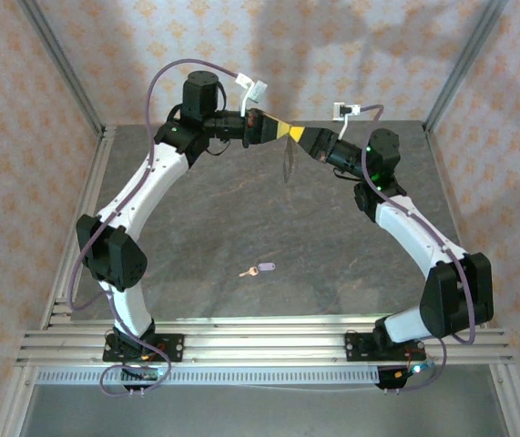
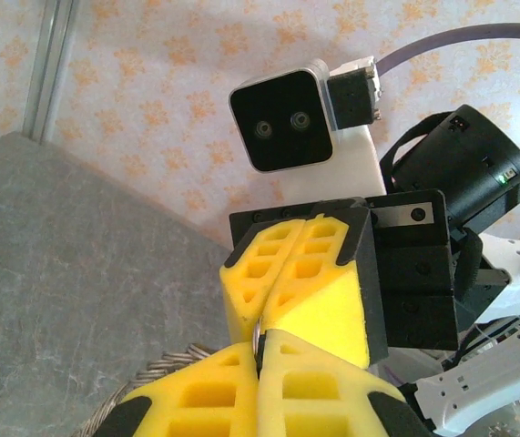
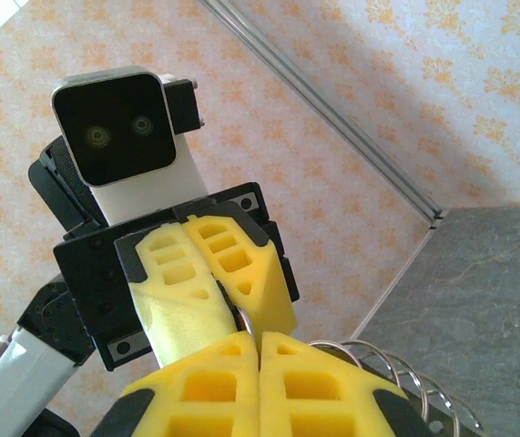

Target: Put the keys on the keyring

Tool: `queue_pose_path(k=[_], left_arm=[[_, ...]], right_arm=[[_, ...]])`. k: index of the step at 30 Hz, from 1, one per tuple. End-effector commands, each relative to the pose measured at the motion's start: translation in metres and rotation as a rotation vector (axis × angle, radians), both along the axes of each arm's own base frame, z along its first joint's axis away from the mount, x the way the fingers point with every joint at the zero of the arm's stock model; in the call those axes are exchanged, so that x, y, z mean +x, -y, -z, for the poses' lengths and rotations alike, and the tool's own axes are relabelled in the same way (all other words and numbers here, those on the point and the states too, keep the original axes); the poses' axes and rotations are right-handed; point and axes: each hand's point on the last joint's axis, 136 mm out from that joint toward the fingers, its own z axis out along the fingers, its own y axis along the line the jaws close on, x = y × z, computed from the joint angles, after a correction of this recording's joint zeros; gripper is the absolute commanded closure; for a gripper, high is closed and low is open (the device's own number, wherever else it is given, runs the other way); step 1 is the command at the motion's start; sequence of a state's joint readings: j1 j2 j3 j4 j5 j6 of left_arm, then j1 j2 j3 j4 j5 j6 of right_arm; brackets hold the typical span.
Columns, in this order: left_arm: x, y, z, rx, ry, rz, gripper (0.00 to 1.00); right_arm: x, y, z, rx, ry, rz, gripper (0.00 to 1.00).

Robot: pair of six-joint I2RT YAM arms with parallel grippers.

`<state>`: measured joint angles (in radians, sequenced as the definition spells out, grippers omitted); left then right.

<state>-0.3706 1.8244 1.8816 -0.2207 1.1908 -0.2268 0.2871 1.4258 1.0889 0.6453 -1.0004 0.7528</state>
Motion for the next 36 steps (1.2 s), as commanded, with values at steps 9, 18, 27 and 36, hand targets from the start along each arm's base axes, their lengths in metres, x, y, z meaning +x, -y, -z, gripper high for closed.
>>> queue_pose_path(k=[9, 18, 27, 36], left_arm=[[0.019, -0.029, -0.046, -0.216, 0.015, -0.332, 0.69], [0.025, -0.062, -0.045, -0.398, -0.068, -0.543, 0.62], [0.02, -0.044, -0.039, -0.423, -0.117, -0.511, 0.62], [0.02, -0.028, -0.035, -0.437, -0.139, -0.477, 0.63]], right_arm=[[0.004, 0.017, -0.034, 0.131, 0.056, 0.153, 1.0], [0.008, 0.03, -0.041, 0.24, 0.034, 0.245, 1.0], [0.006, 0.023, -0.048, 0.287, 0.039, 0.243, 1.0], [0.01, 0.02, -0.047, 0.316, 0.023, 0.232, 1.0]])
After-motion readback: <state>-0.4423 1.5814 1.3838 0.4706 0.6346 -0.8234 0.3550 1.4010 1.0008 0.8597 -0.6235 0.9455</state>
